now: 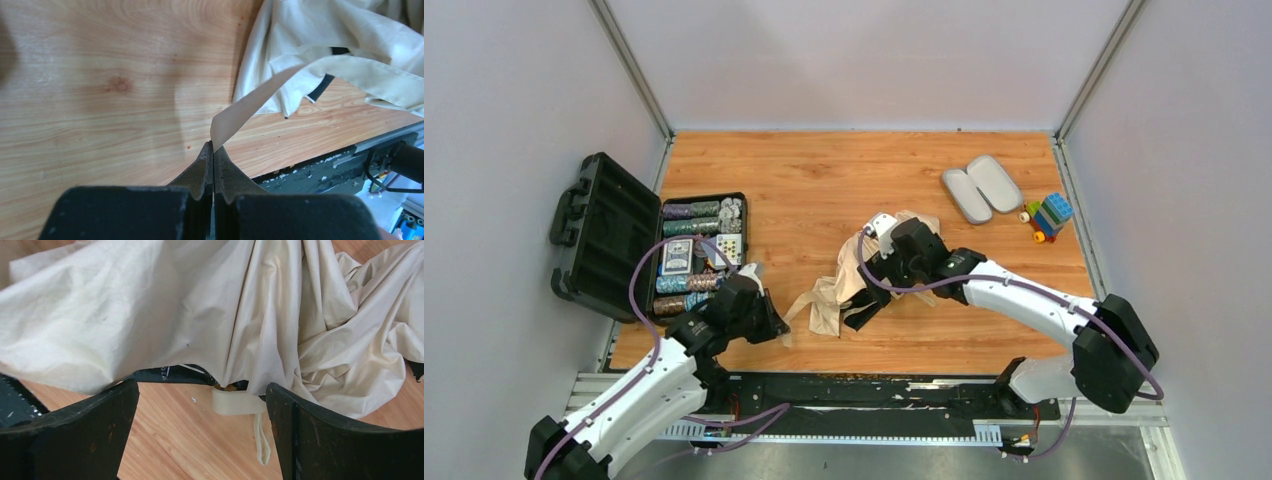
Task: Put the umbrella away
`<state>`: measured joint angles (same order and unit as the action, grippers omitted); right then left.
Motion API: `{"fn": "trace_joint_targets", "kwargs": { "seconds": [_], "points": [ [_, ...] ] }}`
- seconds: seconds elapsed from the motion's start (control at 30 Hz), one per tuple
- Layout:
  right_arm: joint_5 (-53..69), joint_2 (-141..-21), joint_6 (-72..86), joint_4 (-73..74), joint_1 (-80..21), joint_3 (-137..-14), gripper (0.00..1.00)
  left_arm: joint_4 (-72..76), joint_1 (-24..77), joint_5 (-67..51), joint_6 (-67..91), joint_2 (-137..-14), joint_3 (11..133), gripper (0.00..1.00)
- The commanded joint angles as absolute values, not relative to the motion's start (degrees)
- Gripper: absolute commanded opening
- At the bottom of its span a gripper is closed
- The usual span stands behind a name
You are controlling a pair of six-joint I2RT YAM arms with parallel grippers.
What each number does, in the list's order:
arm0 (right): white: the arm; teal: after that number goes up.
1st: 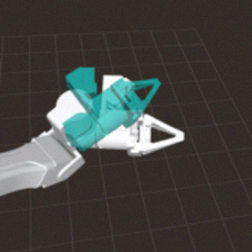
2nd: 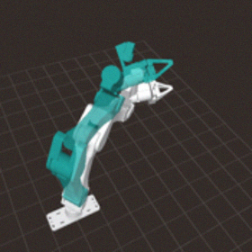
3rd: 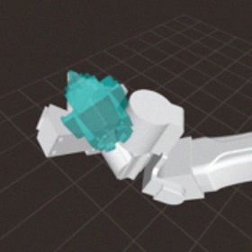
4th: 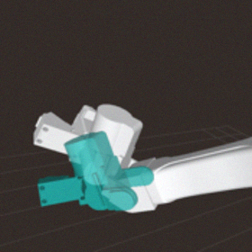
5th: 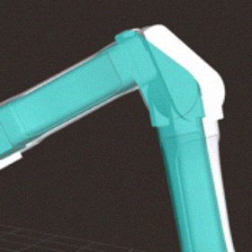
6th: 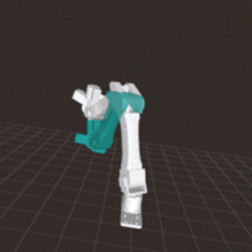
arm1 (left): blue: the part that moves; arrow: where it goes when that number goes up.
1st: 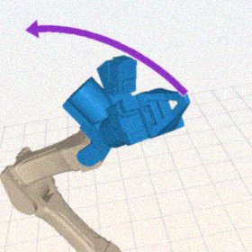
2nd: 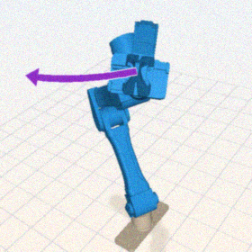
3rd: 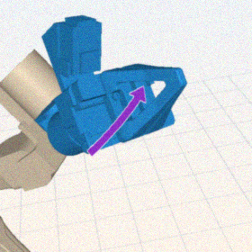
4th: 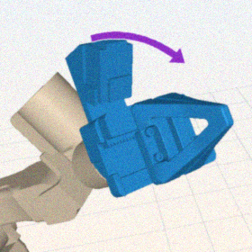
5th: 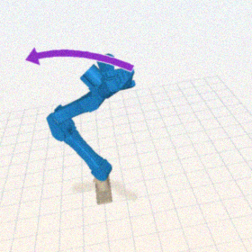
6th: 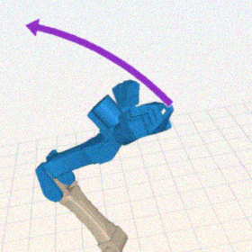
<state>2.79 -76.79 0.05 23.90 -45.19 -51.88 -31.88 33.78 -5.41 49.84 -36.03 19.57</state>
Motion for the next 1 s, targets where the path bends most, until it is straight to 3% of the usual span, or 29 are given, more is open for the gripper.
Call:
{"fn": "trace_joint_targets", "kwargs": {
  "seconds": [0.0,0.13,0.4,0.47,0.57,0.77,0.83,0.97],
  "points": [
    [-2.7,-78.8,-3.2,13.2,-45.8,-49.2,1.00,-38.6,34.0,-0.8,51.0,-35.9,24.9,0.00],
    [-1.0,-85.6,-5.1,9.1,-45.8,-48.0,1.00,-43.7,34.0,3.1,51.3,-36.1,28.0,0.00],
    [0.1,-96.2,-2.3,3.2,-46.4,-44.9,0.97,-39.7,34.0,1.5,53.6,-37.5,25.1,0.00],
    [1.6,-97.3,-1.9,2.3,-46.2,-44.4,0.87,-39.5,34.0,2.0,53.4,-38.0,26.1,0.00],
    [9.3,-96.7,-0.5,2.2,-45.3,-44.8,0.60,-40.2,34.0,2.5,52.4,-38.6,28.7,0.00],
    [37.0,-89.3,1.2,10.2,-41.4,-50.1,0.09,-46.8,34.0,-2.5,48.4,-39.3,36.9,0.00],
    [48.0,-87.8,3.0,11.0,-39.1,-50.8,0.01,-48.6,34.0,-4.8,47.4,-38.5,39.2,0.00],
    [60.8,-90.4,13.8,5.2,-34.7,-49.0,0.02,-46.6,34.0,-11.2,49.7,-35.6,38.6,0.00]
  ]
}}
